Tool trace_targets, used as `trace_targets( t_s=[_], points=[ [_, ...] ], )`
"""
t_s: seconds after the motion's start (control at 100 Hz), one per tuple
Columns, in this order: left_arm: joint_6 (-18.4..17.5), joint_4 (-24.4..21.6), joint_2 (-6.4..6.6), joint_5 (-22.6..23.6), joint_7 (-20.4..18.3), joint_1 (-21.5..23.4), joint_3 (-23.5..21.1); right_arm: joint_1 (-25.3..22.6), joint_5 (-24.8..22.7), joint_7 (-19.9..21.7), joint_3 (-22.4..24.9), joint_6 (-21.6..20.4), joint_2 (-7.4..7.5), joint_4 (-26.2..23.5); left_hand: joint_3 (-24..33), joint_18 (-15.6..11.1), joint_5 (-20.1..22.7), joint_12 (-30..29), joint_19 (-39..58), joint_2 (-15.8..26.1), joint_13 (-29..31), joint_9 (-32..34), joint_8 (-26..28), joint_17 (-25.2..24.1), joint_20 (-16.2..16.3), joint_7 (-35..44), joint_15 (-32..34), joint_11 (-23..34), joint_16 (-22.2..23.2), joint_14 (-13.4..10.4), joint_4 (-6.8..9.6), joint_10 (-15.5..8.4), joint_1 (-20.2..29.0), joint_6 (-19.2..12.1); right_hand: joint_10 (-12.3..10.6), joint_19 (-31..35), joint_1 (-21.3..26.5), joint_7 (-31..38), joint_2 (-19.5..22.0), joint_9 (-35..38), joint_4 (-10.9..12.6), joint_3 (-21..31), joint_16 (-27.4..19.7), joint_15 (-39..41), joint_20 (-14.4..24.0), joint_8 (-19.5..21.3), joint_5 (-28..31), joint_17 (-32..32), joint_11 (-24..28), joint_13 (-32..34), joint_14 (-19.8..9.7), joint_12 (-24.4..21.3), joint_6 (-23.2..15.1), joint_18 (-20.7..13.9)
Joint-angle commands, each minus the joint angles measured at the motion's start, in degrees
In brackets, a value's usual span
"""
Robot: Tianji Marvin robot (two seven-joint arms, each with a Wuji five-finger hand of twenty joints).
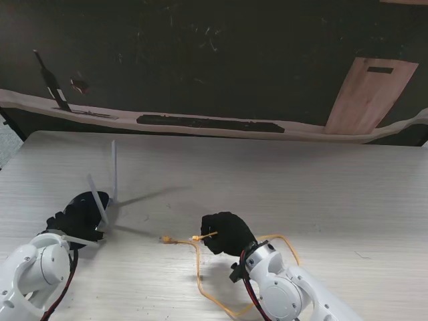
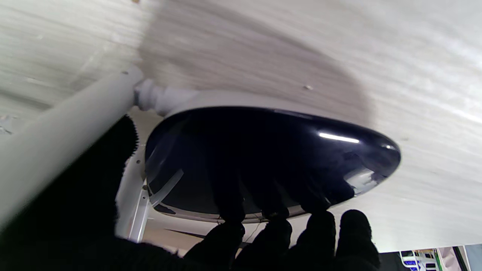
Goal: Untangle the Ethernet cable and plug it into the router
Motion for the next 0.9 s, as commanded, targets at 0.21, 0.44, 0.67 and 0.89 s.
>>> trace_targets(
  t_s=[0.21,0.44,0.67,0.89],
  points=[
    [-0.6,5.2,-0.92,-1.3,-0.7,0.4,3.0,0.9,-0.2,1.5,-1.4,1.4,0.0,-0.8,3.7,-1.3,4.0,2.4,7.6,-1.8,2.0,3.6,1.1,0.6,-1.5,8.0,9.5,10.8,2.7,-0.2,2.43,-3.0,0.9,-0.4,10.8,12.7,2.3,2.3,1.6,7.0,1.0,1.8,1.3,6.9,0.9,0.1,2.8,1.8,6.3,-0.5,-4.2,1.0,-0.5,-14.3],
    [-0.7,6.4,-1.57,-5.6,2.4,0.4,3.4,1.3,0.3,1.8,-2.0,2.0,-0.05,-0.9,8.2,-1.3,6.0,7.6,22.2,0.5,6.5,5.6,5.1,-0.2,-1.6,15.9,14.1,19.7,4.0,-0.4,6.23,-3.2,3.6,0.2,10.8,12.7,2.3,2.3,1.6,7.0,1.0,1.8,1.3,6.9,0.8,0.1,2.8,1.8,6.3,-0.5,-4.2,1.0,-0.5,-14.2],
    [-0.1,7.2,-2.06,-8.0,4.4,-0.6,4.4,1.0,0.3,1.7,-1.4,1.8,-0.06,-1.2,18.1,-1.4,8.8,11.0,29.7,2.5,10.4,9.4,9.3,0.8,0.7,26.5,16.9,25.4,5.6,-0.6,15.93,-3.4,12.3,-0.8,10.8,12.7,2.3,2.3,1.7,7.0,1.0,1.8,1.3,6.9,0.8,0.1,2.7,1.8,6.3,-0.5,-4.2,1.0,-0.6,-14.2],
    [-2.1,7.3,-1.7,-8.2,2.5,-2.8,5.1,0.6,0.0,1.3,-0.6,1.3,-0.05,-1.6,21.0,-1.3,10.1,12.2,30.5,0.8,11.6,12.6,12.2,1.7,1.1,31.9,17.2,27.3,5.8,-1.0,20.67,-4.0,11.8,-1.4,10.8,12.7,2.2,2.4,1.7,7.0,1.0,1.8,1.3,6.9,0.7,0.1,2.7,1.8,6.3,-0.5,-4.2,1.0,-0.7,-14.2]
  ],
)
